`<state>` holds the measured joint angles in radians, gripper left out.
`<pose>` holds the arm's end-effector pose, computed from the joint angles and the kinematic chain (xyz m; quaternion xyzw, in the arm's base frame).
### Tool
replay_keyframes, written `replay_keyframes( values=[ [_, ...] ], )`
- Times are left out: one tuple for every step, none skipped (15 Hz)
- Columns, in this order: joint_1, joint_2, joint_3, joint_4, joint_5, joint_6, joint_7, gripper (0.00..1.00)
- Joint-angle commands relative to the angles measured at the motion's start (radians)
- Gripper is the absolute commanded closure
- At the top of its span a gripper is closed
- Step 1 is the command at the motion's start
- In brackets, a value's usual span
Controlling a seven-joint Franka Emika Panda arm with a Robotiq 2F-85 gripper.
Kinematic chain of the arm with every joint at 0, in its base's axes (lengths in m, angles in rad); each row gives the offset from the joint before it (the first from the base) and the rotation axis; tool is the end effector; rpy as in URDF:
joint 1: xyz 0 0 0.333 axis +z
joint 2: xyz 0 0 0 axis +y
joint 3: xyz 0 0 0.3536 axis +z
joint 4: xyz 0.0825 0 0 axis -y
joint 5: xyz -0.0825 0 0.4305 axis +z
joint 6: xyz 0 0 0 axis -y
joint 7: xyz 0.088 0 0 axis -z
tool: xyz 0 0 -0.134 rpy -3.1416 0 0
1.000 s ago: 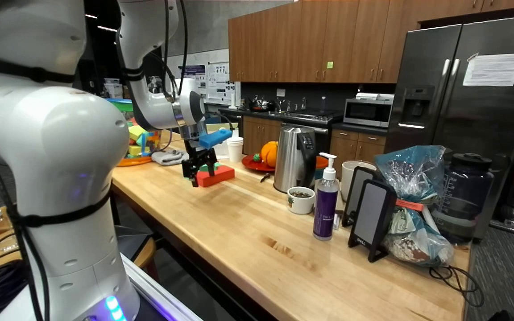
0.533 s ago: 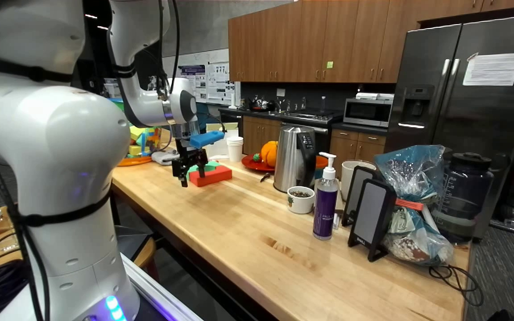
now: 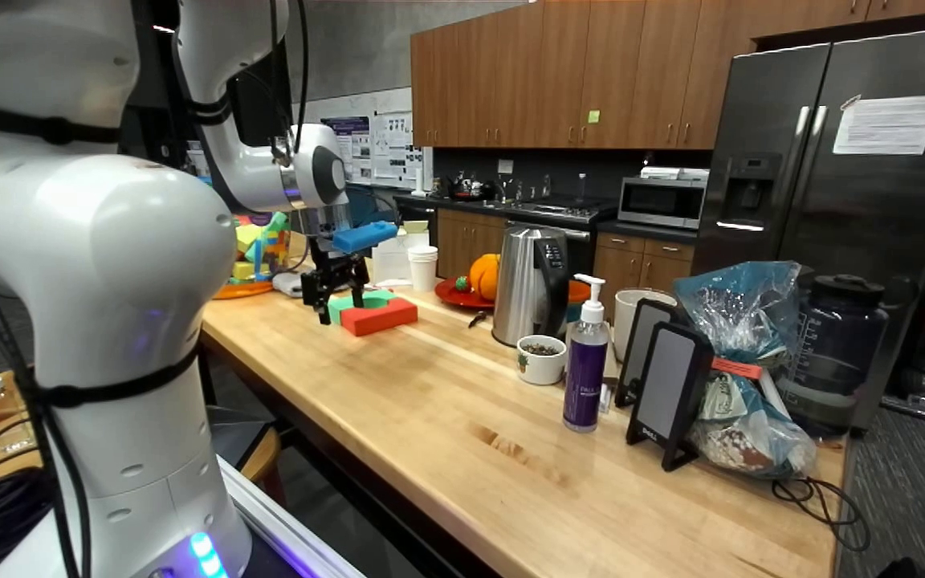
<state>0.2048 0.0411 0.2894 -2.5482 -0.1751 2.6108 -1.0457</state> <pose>0.4249 0.2318 0.2284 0.6633 0.7472 0.0008 0.0411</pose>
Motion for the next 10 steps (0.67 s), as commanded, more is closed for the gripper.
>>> replay_keyframes(
  values=[
    [0.027, -0.132, 0.007, -0.035, 0.144, -0.089, -0.082, 0.00],
    [0.039, -0.157, 0.001, -0.036, 0.176, -0.114, -0.101, 0.00],
    [0.053, -0.185, -0.004, -0.035, 0.213, -0.147, -0.122, 0.00],
    [0.068, -0.211, -0.011, -0.033, 0.249, -0.186, -0.149, 0.00],
    [0.081, -0.235, -0.020, -0.032, 0.277, -0.221, -0.173, 0.00],
    [0.094, -0.263, -0.029, -0.034, 0.303, -0.255, -0.192, 0.00],
    [0.104, -0.287, -0.038, -0.036, 0.319, -0.281, -0.205, 0.00],
    [0.113, -0.314, -0.050, -0.041, 0.336, -0.305, -0.221, 0.00],
    [0.120, -0.333, -0.060, -0.042, 0.346, -0.326, -0.230, 0.00],
    [0.129, -0.350, -0.077, -0.047, 0.367, -0.340, -0.262, 0.00]
  ],
)
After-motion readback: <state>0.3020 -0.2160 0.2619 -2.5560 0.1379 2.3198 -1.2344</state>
